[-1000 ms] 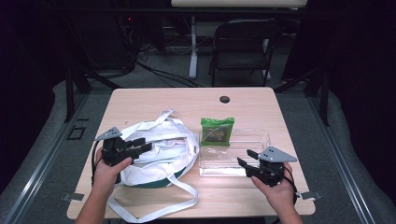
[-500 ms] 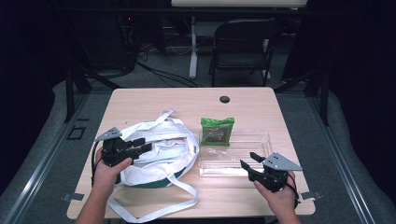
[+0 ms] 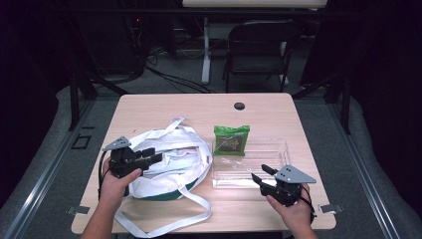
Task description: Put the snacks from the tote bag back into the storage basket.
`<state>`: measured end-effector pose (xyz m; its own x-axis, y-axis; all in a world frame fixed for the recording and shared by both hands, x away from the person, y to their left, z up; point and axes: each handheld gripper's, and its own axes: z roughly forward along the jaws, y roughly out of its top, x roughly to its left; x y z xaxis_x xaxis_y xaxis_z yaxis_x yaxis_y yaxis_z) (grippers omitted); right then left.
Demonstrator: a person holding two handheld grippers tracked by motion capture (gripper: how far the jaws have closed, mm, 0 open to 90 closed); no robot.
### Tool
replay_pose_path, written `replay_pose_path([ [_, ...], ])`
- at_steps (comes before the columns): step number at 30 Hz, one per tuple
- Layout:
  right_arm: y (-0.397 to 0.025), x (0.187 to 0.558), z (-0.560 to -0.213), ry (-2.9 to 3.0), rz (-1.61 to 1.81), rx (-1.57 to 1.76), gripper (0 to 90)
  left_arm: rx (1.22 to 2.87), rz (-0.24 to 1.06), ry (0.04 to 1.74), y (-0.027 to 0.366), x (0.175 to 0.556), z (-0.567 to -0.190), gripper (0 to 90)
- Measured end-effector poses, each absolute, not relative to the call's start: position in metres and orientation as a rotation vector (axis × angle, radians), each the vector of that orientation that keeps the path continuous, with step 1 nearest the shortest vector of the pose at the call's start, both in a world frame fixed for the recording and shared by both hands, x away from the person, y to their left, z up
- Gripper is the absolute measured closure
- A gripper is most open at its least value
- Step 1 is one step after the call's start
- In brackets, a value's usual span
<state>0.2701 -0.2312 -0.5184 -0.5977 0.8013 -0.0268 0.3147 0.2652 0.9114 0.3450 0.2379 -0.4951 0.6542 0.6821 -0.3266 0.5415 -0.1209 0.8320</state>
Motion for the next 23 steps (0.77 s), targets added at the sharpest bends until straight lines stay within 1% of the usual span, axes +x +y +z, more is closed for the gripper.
replay_pose_path([
  [17, -0.233, 0.272, -0.519, 2.06, 1.321, 1.019, 50.9, 1.778, 0.173, 0.995, 0.242, 0.345, -0.494, 51.8],
  [20, -0.235, 0.274, -0.518, 2.058, 1.318, 1.019, 48.7, 1.767, 0.174, 1.002, 0.243, 0.345, -0.493, 51.7],
  [23, -0.239, 0.283, -0.513, 2.047, 1.334, 1.059, 45.9, 1.755, 0.182, 1.005, 0.245, 0.344, -0.49, 48.7],
])
